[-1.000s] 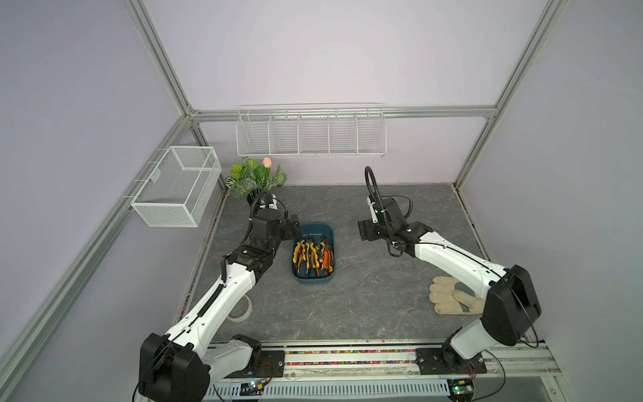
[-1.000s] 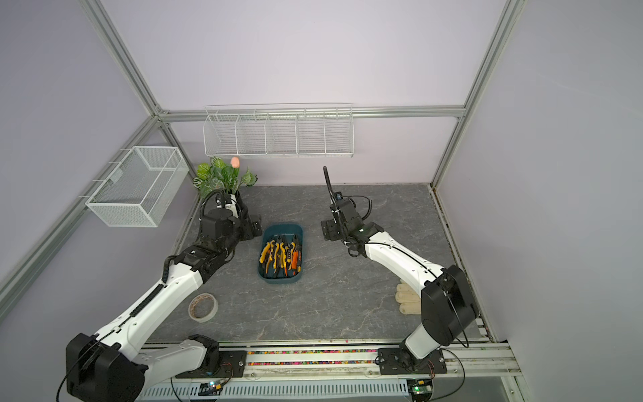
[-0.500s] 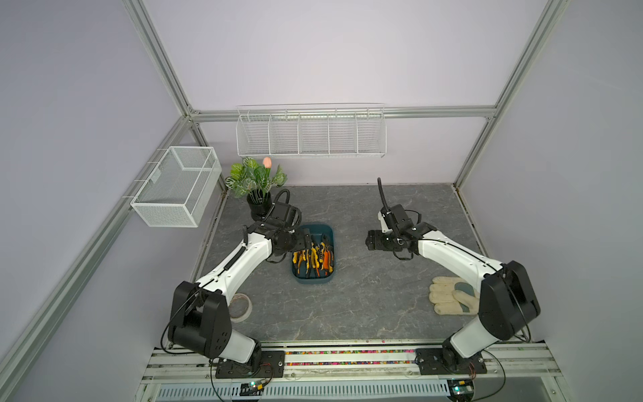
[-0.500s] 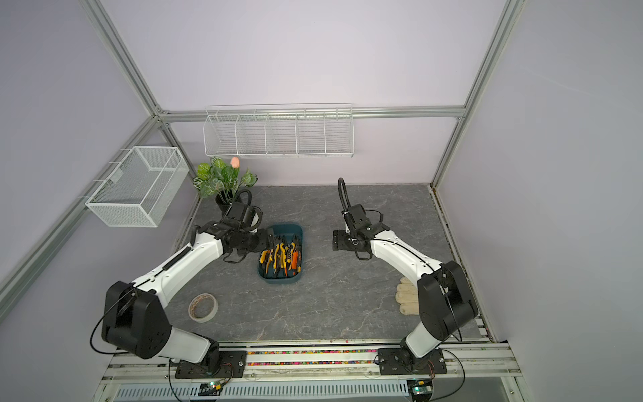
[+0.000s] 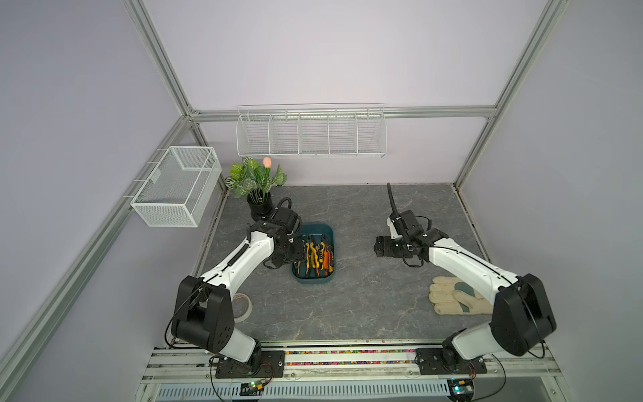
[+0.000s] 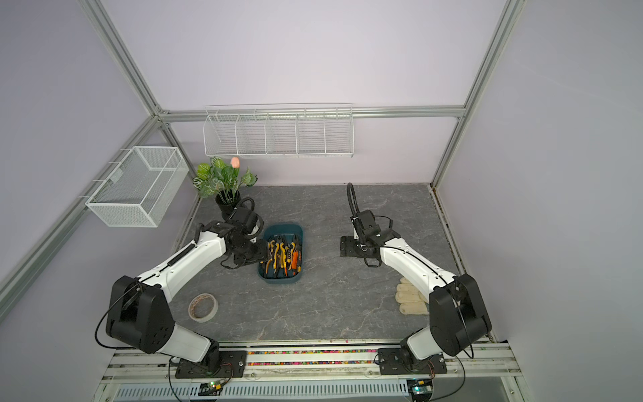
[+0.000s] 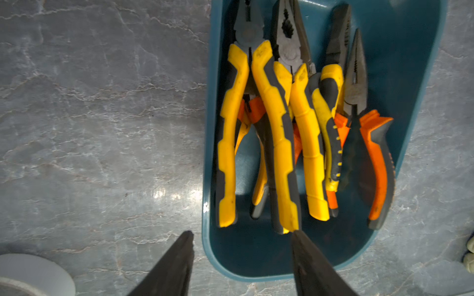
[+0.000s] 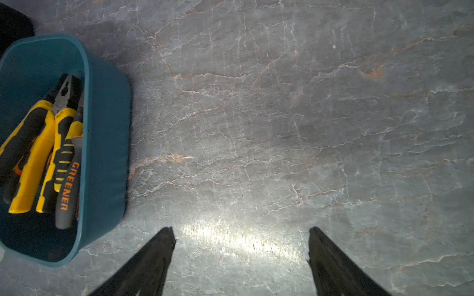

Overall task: Take the pliers out of the storage box
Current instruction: Pick up the pliers from the storage box.

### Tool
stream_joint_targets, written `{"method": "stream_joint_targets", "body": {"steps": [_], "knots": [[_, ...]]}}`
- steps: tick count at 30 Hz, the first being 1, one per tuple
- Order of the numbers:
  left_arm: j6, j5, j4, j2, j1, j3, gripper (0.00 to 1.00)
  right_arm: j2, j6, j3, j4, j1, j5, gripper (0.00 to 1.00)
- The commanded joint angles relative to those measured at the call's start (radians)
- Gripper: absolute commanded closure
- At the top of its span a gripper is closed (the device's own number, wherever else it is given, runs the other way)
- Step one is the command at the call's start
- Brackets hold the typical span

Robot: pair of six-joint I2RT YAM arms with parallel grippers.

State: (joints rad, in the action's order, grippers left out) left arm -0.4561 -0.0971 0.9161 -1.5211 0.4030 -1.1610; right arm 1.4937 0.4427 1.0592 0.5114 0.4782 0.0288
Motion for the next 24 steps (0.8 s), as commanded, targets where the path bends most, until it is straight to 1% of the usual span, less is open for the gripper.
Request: {"method": "stream_joint_targets", "body": {"steps": [1, 4, 9, 13, 16, 19, 22, 24], "knots": [[0.008, 0.027, 0.017, -0.014, -0.006, -0.004, 0.42, 0.040, -0.022, -0.019, -0.018, -0.008, -0.004, 0.16], [0.021, 0.017, 0.017, -0.045, -0.005, -0.022, 0.52, 0.072, -0.015, -0.032, -0.043, -0.012, -0.019, 0.16], [0.033, 0.028, 0.015, -0.073, -0.005, -0.041, 0.53, 0.116, -0.001, -0.048, -0.076, -0.013, -0.039, 0.16], [0.036, 0.030, 0.009, -0.102, -0.005, -0.046, 0.56, 0.128, -0.002, -0.056, -0.085, -0.015, -0.043, 0.17], [0.033, 0.032, -0.001, -0.106, -0.005, -0.053, 0.65, 0.121, -0.004, -0.064, -0.092, -0.017, -0.038, 0.17], [0.034, 0.032, 0.003, -0.124, -0.005, -0.076, 0.66, 0.120, -0.007, -0.073, -0.096, -0.019, -0.036, 0.17], [0.035, 0.019, 0.007, -0.145, -0.004, -0.097, 0.74, 0.121, -0.009, -0.079, -0.101, -0.021, -0.036, 0.17], [0.032, 0.013, 0.003, -0.152, -0.004, -0.102, 0.76, 0.123, -0.008, -0.083, -0.105, -0.024, -0.038, 0.16]]}}
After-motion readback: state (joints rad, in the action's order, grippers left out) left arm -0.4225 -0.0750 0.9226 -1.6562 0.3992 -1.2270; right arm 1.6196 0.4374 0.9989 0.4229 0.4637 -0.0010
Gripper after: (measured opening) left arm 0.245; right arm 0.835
